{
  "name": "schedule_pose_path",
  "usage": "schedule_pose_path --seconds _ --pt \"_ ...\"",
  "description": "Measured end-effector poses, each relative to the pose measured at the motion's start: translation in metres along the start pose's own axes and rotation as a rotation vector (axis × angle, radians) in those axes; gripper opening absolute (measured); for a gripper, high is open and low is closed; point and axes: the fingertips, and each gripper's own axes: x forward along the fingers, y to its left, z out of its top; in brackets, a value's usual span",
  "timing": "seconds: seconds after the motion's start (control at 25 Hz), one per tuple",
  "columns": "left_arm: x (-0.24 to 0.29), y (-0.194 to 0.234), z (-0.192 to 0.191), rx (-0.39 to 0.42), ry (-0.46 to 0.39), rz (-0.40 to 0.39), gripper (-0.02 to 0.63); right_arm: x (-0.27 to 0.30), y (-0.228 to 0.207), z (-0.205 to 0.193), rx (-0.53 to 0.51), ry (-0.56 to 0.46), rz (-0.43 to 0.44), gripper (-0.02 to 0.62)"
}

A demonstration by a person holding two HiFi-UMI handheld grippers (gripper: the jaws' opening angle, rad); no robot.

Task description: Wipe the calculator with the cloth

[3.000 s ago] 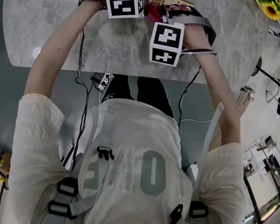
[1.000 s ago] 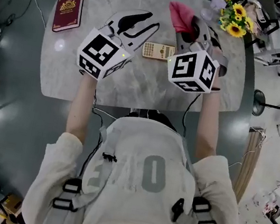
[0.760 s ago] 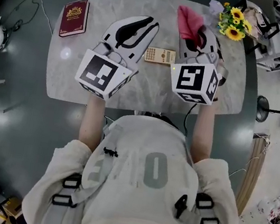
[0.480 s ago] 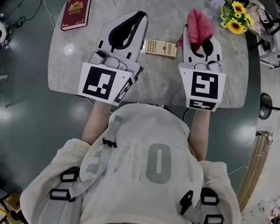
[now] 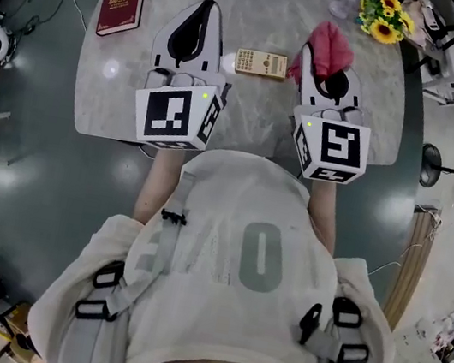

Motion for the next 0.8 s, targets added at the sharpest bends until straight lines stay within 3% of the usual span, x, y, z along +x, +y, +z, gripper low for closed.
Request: schedule_pose_path --seconds 0.32,0.8 --pt "-0.001 0.01 0.006 0.03 -0.002 0.054 0.023 -0.001 -0.008 0.005 -0.001 -0.01 -0.01 0.052" --pt "-0.006 0.01 0.004 0.051 0.009 0.053 0.023 -0.005 -0.011 -0.001 0.002 0.0 -0.022 0.052"
